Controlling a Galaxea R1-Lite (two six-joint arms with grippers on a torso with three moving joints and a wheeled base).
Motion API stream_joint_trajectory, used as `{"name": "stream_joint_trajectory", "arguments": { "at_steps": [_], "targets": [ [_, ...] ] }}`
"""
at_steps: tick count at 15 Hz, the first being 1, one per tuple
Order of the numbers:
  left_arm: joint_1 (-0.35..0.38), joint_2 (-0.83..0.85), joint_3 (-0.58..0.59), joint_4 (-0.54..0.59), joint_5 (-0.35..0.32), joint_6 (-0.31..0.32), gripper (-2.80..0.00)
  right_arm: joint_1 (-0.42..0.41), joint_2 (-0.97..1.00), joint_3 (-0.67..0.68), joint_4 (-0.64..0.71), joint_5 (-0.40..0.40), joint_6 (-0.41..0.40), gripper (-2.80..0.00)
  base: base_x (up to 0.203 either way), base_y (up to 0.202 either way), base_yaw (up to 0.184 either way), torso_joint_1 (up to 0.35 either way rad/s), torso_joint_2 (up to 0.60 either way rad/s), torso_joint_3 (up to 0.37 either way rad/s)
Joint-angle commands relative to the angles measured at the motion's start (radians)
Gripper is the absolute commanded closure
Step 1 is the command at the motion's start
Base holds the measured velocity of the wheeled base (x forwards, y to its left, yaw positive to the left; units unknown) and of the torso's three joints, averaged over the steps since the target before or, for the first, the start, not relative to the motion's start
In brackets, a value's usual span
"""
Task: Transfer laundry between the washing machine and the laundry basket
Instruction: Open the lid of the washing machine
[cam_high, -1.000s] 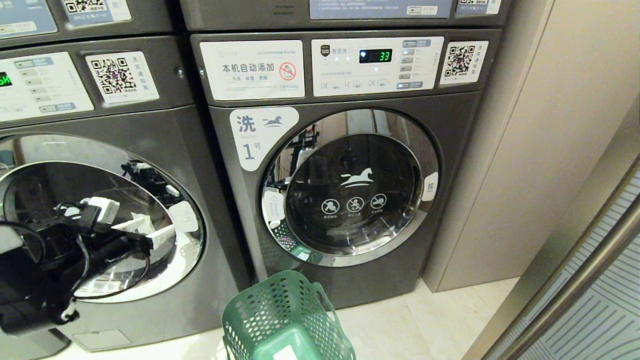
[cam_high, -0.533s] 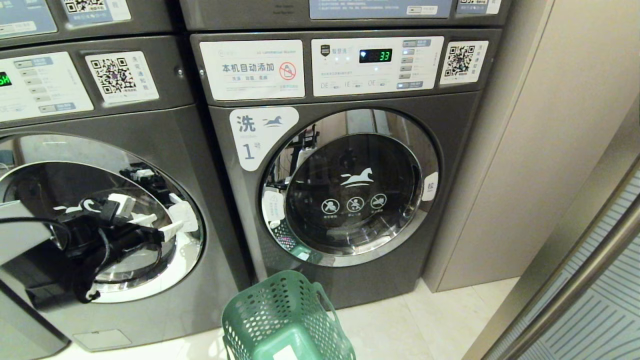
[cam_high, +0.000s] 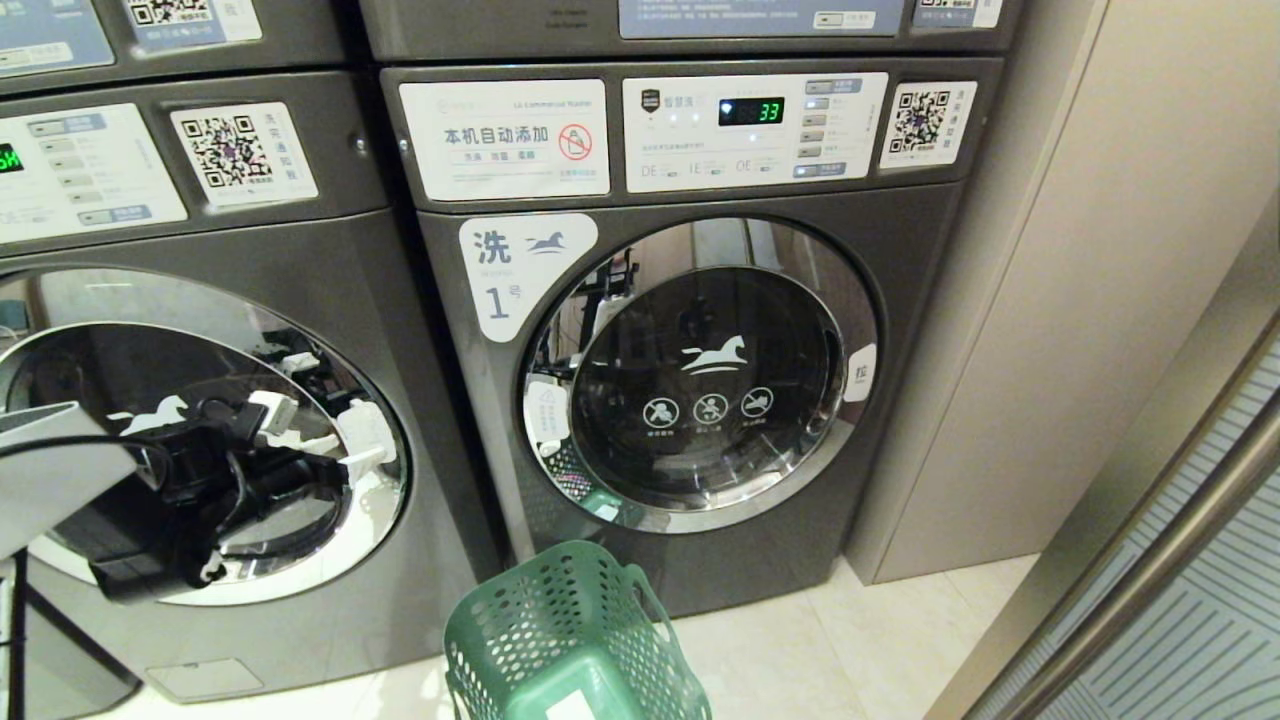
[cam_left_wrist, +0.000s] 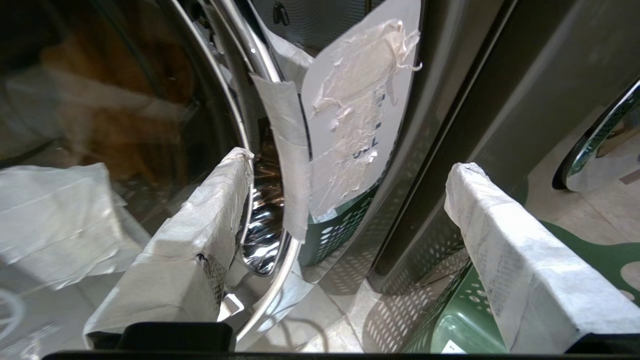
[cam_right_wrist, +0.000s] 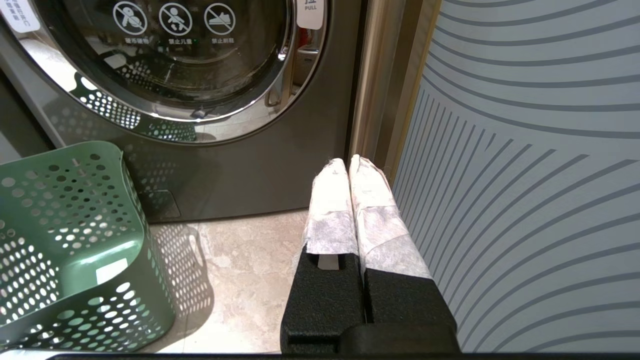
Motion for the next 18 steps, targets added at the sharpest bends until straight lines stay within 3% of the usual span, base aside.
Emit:
{"name": "stream_joint_trajectory", "arguments": {
  "at_steps": [1,10,16,18],
  "targets": [
    [0.000,0.018,-0.017,-0.005,-0.015,-0.003,-2.80,0.000,0.002,0.000,0.000,0.001,0.000,0.00,0.000,0.000,0.000,0.000,0.00,0.000],
    [0.002,0.068,-0.074,-0.006,-0.108,-0.037,-2.80,0.000,0.002,0.000,0.000,0.001,0.000,0.00,0.000,0.000,0.000,0.000,0.00,0.000],
    [0.008,0.135,-0.224,-0.006,-0.155,-0.088,-2.80,0.000,0.002,0.000,0.000,0.001,0.000,0.00,0.000,0.000,0.000,0.000,0.00,0.000],
    [0.021,0.145,-0.237,-0.006,-0.224,-0.094,-2.80,0.000,0.002,0.000,0.000,0.001,0.000,0.00,0.000,0.000,0.000,0.000,0.00,0.000]
  ]
}}
